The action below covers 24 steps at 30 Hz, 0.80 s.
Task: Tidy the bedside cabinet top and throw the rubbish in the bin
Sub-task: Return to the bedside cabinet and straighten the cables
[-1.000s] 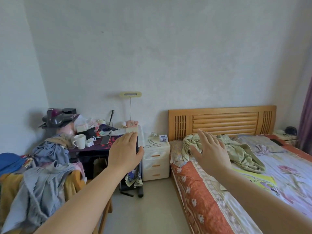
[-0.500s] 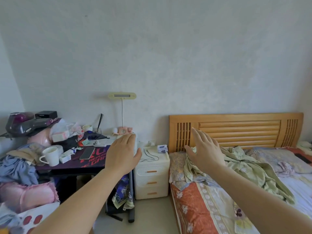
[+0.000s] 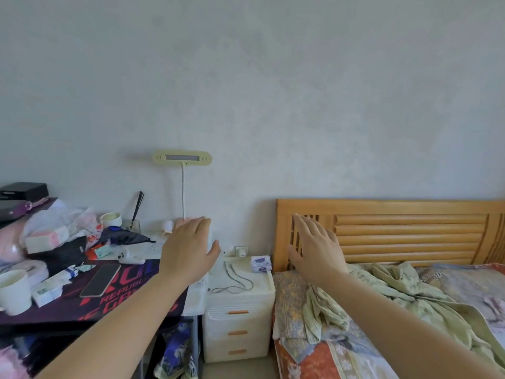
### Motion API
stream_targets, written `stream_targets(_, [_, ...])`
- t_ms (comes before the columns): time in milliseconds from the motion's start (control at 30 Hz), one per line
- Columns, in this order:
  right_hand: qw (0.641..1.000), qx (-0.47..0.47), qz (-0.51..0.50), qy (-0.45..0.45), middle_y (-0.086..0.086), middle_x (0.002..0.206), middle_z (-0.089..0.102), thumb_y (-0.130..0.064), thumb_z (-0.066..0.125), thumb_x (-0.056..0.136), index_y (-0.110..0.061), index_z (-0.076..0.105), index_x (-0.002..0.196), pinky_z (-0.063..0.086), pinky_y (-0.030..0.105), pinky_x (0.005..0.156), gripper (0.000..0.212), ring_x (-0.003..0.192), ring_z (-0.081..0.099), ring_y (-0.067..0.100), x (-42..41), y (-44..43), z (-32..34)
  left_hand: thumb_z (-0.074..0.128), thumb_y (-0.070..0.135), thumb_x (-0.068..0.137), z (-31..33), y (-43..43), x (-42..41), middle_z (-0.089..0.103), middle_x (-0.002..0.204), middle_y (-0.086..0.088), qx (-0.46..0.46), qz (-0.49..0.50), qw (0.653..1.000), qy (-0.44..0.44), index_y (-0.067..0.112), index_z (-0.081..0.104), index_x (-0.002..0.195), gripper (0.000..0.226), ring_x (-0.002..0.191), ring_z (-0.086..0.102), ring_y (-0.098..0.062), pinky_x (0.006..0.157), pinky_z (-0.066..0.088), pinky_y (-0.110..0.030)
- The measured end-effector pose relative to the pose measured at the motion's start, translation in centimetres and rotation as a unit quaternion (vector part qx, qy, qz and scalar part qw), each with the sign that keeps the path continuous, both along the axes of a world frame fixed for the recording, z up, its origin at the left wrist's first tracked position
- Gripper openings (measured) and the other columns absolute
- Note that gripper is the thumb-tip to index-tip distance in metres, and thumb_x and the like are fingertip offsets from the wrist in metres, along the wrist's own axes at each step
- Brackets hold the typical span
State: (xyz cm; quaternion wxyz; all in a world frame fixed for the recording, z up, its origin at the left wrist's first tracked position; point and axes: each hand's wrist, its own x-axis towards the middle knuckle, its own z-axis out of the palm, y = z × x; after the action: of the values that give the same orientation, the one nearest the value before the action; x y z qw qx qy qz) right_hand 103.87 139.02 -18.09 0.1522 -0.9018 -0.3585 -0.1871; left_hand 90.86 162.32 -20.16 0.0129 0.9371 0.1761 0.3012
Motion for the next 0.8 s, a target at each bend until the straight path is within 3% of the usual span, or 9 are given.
stream_targets(300, [0.999, -0.010, -0.012, 0.035, 0.000, 0.157, 0.020, -0.036, 0.042, 0.092, -0.018, 0.011, 0.149, 0.012, 0.036, 0.116, 0.068, 0.144, 0.013, 0.016, 10.8, 10.4, -1.5, 0.057, 0.032, 0.085, -1.6, 9.7, 11.7, 0.067, 0.111, -0.007, -0.022, -0.011, 0.999, 0.027, 0.006, 0.059, 0.111, 0.037, 0.101, 0.061, -0.027, 0.081, 0.048, -0.039])
stream_targets(500, [0.998, -0.008, -0.014, 0.065, -0.001, 0.157, 0.020, -0.036, 0.043, 0.091, -0.019, 0.012, 0.149, 0.012, 0.037, 0.116, 0.067, 0.144, 0.013, 0.016, 17.8, 15.3, -3.6, 0.065, 0.030, 0.083, -3.9, 13.1, 18.2, 0.065, 0.121, -0.009, -0.032, -0.014, 0.999, 0.032, 0.004, 0.059, 0.120, 0.046, 0.109, 0.060, -0.032, 0.084, 0.050, -0.040])
stream_targets(800, [0.994, -0.022, 0.025, 0.107, -0.002, 0.156, 0.021, -0.038, 0.042, 0.092, -0.020, 0.011, 0.149, 0.013, 0.038, 0.116, 0.066, 0.144, 0.012, 0.016, 31.1, 21.1, -8.9, 0.049, 0.036, 0.092, -9.3, 16.6, 31.9, 0.050, 0.141, -0.008, -0.069, -0.012, 0.994, 0.087, 0.007, 0.045, 0.137, 0.054, 0.129, 0.047, -0.023, 0.101, 0.040, -0.036])
